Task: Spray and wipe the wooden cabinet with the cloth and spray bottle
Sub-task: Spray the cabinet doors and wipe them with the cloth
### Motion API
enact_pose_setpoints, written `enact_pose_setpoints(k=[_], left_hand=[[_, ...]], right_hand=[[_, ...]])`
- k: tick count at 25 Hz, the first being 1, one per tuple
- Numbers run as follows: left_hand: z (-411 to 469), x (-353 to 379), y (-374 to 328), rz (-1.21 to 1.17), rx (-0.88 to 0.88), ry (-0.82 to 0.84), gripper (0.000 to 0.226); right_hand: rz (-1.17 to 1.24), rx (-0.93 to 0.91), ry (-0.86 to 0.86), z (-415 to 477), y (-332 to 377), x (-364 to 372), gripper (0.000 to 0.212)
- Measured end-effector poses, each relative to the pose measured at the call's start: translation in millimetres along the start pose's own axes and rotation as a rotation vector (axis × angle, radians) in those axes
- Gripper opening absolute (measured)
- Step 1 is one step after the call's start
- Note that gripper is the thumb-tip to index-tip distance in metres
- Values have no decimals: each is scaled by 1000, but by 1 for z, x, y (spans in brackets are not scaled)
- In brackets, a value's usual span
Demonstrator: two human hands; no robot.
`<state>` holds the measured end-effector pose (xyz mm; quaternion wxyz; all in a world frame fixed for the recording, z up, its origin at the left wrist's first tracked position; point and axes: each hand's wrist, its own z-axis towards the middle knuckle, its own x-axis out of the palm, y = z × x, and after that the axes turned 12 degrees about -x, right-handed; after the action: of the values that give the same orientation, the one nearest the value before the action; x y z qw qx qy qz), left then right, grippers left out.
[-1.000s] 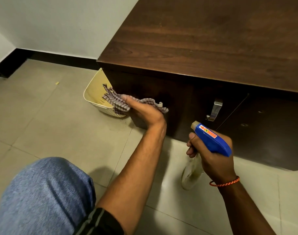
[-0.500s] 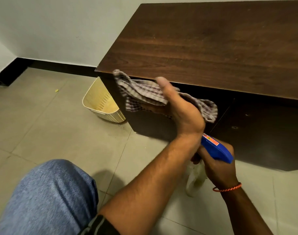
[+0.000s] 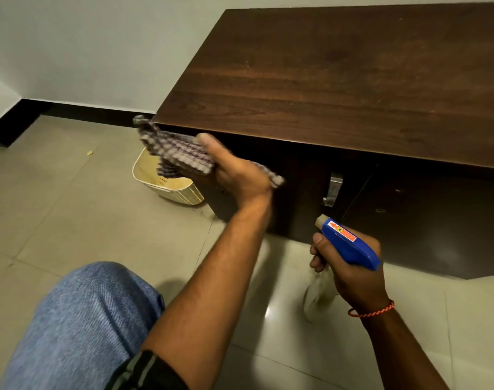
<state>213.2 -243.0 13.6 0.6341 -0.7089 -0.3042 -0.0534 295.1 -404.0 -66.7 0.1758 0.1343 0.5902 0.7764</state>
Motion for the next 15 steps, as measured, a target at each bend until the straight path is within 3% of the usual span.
enact_pose_setpoints(k=[2, 5, 8, 11, 15], left_hand=[[27, -8, -13, -77, 75, -119, 64], [41, -18, -5, -77, 46, -138, 63], [42, -32, 23, -17, -154, -214, 66], [46, -58, 65, -32, -486, -357, 72], [64, -87, 110, -77, -705, -241, 95]], right_hand=[[10, 20, 4, 1, -1, 1, 29], [17, 27, 6, 0, -3, 1, 26], [26, 35, -3, -3, -2, 0, 24], [17, 39, -10, -9, -3, -5, 25], [10, 47, -14, -9, -5, -7, 26]])
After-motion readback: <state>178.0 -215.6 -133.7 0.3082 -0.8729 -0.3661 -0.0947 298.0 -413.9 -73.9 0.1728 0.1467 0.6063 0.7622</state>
